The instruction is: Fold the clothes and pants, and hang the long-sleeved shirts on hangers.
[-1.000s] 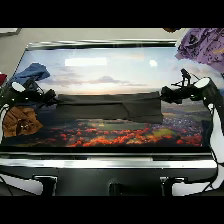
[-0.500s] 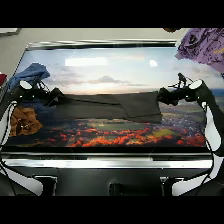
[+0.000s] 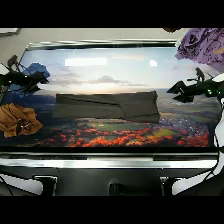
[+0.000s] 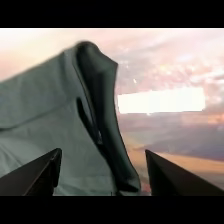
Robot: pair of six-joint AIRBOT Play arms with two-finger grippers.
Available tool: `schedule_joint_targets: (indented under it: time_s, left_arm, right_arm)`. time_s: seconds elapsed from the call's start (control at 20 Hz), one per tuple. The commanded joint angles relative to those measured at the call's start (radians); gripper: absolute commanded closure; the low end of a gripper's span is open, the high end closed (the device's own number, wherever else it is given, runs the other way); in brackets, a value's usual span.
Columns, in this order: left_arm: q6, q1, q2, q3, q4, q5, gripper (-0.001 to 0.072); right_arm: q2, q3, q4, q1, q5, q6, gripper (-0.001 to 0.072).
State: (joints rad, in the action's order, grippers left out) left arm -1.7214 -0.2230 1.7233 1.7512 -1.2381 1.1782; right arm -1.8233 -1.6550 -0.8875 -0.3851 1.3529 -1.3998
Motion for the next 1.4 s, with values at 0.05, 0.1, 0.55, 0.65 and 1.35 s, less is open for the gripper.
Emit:
schedule_joint_targets:
  time_s: [0.05, 0.1, 0.55, 0.65, 1.35]
  left_arm:
    - [-0.034, -0.006, -0.063, 0.017, -0.076, 0.034, 0.0037]
    - [-0.034, -0.006, -0.066, 0.017, -0.076, 0.038, 0.0037]
    - [-0.034, 0.0, -0.064, 0.017, -0.076, 0.045, 0.0038]
    - [-0.034, 0.0, -0.064, 0.017, -0.075, 0.045, 0.0038]
    - [-0.035, 0.394, 0.095, 0.017, 0.165, -0.082, 0.069]
  right_arm:
    - [-0.129, -0.01, 0.13, -0.04, 0.134, 0.122, 0.0105]
    - [-0.159, -0.01, 0.15, -0.034, 0.145, 0.127, 0.0103]
    - [-0.264, -0.006, 0.177, 0.071, 0.111, 0.158, 0.0106]
    - [-0.265, -0.006, 0.173, 0.107, 0.105, 0.158, 0.0202]
    - [0.207, -0.012, -0.386, 0.151, 0.138, -0.227, 0.0676]
